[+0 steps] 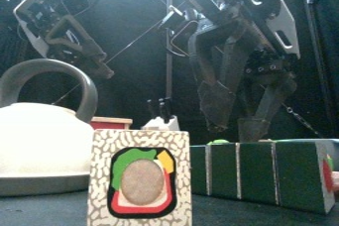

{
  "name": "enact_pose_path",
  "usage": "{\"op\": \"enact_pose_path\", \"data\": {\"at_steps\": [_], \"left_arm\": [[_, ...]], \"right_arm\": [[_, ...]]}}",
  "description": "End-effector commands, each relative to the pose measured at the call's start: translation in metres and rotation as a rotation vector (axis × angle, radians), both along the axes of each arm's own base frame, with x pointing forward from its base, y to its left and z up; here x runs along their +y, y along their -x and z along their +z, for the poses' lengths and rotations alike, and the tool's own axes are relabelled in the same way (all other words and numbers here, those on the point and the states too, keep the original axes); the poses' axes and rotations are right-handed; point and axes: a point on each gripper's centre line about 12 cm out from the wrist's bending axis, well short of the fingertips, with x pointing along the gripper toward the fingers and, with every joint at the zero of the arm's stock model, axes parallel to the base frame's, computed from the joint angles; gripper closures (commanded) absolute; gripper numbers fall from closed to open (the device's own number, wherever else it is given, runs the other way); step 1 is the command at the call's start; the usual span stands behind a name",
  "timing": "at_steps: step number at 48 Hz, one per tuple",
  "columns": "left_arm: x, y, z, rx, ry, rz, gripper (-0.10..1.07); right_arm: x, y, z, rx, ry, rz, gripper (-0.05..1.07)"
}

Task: Place green sushi roll next to cut white sushi roll

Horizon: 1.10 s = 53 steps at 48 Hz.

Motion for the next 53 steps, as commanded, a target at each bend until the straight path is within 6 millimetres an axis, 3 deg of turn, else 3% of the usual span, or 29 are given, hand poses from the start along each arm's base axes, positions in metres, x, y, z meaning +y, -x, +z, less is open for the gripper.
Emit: {"op": "enact_pose_path", "data": {"at_steps": [1, 41, 53], "left_arm": [[0.0, -0.003, 0.006, -0.024, 0.002, 0.0, 0.09], [0.0, -0.003, 0.006, -0.025, 0.0, -0.002, 0.09], [0.0, -0.002, 0.006, -0.023, -0.001, -0.002, 0.09]], "right_arm": [[0.002, -0.006, 0.016, -0.038, -0.015, -0.001, 0.15], [0.0, -0.007, 0.016, -0.045, -0.001, 0.007, 0.15], [-0.008, 0.001, 0.016, -0.055, 0.052, 0.038, 0.15]]}}
